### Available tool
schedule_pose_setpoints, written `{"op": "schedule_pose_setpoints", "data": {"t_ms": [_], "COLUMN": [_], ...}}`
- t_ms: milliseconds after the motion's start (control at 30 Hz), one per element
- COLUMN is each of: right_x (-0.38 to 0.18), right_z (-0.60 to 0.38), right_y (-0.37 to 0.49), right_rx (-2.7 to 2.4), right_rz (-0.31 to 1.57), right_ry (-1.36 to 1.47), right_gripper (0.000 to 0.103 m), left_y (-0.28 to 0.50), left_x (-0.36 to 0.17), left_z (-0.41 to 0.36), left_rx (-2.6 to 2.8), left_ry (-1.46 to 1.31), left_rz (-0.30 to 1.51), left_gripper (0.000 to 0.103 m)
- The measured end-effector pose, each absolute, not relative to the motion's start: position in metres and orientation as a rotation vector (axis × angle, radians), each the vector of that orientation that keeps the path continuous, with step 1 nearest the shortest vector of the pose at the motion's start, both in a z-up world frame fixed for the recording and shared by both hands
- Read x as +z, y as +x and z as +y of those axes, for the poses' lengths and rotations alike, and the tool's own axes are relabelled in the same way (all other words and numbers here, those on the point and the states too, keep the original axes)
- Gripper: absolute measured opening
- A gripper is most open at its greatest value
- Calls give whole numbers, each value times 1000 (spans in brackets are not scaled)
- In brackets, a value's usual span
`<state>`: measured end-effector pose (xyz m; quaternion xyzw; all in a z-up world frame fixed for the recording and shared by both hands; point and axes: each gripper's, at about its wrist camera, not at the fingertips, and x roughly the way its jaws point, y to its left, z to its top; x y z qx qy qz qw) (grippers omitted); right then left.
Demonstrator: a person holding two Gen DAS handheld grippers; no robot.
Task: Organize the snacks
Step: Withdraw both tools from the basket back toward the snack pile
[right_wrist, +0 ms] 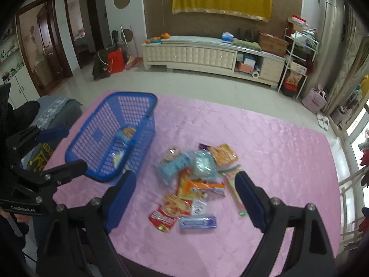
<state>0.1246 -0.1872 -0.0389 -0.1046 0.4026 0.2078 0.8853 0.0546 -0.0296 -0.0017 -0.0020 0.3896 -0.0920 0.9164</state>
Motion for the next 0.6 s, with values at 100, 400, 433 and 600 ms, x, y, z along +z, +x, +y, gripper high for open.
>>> {"op": "schedule_pose_setpoints", "data": {"t_ms": [100,400,433,600], "right_x": [-43,-62,-65,-86], "right_z": [-199,-226,-230,-244], "right_y": [127,143,145,160], "right_rx": [397,394,395,394], "right_rz": [822,832,835,866], "right_ry": [-255,-295,-291,-271], "right_gripper": [90,90,90,90], "left_y": [59,89,92,112], "left_x": [-8,-22,-25,-50], "left_z": [-43,-79,-83,-105], "left_rx": [-203,-249,-256,-272], "left_ry": [11,15,23,56], "left_rz": [814,856,858,908], "left_gripper": [103,103,103,79]}}
